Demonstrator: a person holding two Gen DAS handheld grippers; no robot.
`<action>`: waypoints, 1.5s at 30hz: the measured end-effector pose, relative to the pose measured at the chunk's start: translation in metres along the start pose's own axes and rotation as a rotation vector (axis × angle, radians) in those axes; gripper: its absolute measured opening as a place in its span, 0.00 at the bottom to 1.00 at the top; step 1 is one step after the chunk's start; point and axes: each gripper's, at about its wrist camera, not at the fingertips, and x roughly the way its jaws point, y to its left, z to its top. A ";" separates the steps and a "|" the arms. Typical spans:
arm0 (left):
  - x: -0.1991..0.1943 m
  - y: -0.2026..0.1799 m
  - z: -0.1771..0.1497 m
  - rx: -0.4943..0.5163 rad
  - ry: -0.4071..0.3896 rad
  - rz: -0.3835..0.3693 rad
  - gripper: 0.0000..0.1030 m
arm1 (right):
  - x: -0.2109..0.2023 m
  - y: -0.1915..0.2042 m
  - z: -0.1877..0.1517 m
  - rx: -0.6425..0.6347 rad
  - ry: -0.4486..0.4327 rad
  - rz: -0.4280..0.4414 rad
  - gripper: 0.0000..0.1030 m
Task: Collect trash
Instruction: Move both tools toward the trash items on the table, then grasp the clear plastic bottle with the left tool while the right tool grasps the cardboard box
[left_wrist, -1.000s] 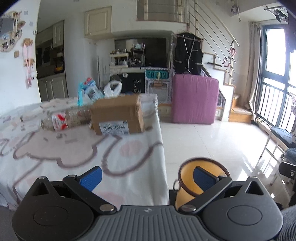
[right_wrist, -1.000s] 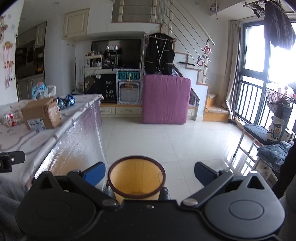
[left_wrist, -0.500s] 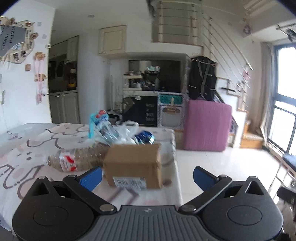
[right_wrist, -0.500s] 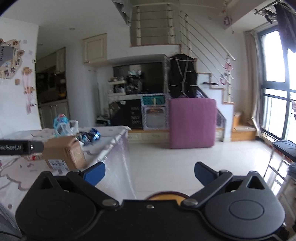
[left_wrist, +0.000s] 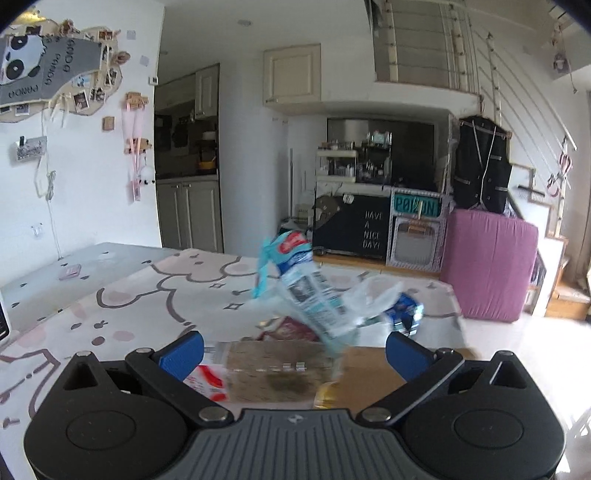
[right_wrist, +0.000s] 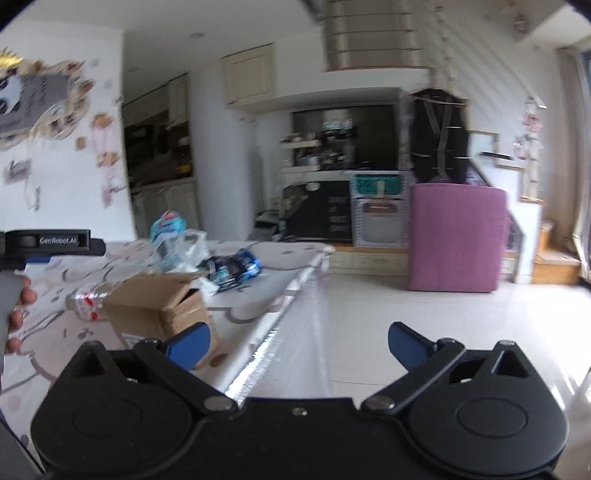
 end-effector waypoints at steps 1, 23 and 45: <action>0.008 0.011 0.001 0.004 0.015 0.003 1.00 | 0.010 0.005 0.001 -0.021 0.011 0.017 1.00; 0.165 0.191 -0.002 -0.125 0.243 -0.231 1.00 | 0.149 0.054 -0.004 -0.164 0.029 0.490 1.00; 0.101 0.162 -0.021 -0.001 0.408 -0.589 1.00 | 0.133 0.083 -0.007 -0.117 0.077 0.658 1.00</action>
